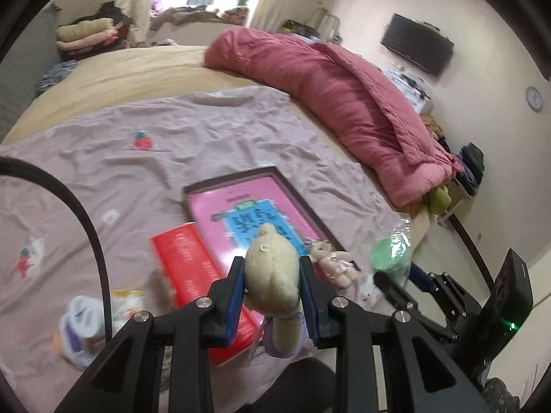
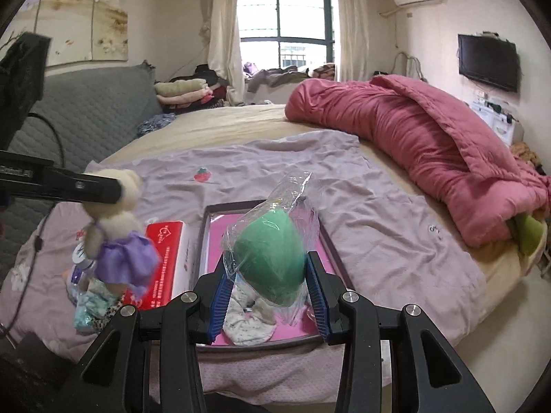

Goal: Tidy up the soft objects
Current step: 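Carry the cream bear with the left tool while the right tool carries the green sponge to the tray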

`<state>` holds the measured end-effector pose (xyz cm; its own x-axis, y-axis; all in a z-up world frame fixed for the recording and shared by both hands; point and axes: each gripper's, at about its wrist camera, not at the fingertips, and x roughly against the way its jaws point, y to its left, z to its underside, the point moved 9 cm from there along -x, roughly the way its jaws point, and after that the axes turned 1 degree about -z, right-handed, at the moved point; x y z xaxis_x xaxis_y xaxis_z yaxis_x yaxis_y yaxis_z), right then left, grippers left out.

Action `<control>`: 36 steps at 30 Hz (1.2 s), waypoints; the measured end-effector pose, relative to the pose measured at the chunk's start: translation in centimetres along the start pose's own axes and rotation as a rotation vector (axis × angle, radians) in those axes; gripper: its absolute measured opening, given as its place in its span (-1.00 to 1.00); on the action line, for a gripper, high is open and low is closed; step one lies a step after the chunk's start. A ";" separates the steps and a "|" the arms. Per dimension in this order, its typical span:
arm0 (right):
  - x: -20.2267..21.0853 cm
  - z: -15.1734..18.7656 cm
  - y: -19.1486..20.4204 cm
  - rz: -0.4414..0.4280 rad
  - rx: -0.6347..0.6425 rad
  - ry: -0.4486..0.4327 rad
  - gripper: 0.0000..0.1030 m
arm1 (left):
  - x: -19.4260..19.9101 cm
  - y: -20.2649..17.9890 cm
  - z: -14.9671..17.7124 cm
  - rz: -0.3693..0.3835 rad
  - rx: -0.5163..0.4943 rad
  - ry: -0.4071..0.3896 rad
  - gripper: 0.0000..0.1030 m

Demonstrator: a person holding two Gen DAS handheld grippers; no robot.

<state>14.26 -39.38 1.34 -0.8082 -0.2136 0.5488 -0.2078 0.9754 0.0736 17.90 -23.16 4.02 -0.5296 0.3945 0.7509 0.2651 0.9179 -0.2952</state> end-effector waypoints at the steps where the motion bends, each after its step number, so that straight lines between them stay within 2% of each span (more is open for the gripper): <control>1: 0.0 0.1 -0.3 0.003 -0.004 0.001 -0.18 | -0.8 -0.6 -0.1 0.007 -0.009 0.010 -0.40; 6: -0.7 0.7 -1.3 -0.004 -0.027 0.015 -0.18 | -5.9 -2.9 0.4 0.045 -0.026 0.089 -0.40; 11: -1.9 1.7 -1.9 -0.004 -0.034 0.054 -0.18 | -10.2 -3.7 1.5 0.049 -0.054 0.168 -0.40; 19: -4.3 3.6 -2.6 -0.008 -0.052 0.118 -0.17 | -14.7 -3.0 3.0 0.020 -0.058 0.238 -0.40; 36: -10.2 7.2 -1.4 -0.046 -0.030 0.266 -0.17 | -17.0 -0.5 4.3 -0.034 -0.078 0.307 -0.39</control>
<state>18.85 -38.93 -10.33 -0.6241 -0.2402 0.7435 -0.2217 0.9669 0.1263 23.25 -30.11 -11.15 -0.2742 0.3213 0.9064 0.3185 0.9197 -0.2297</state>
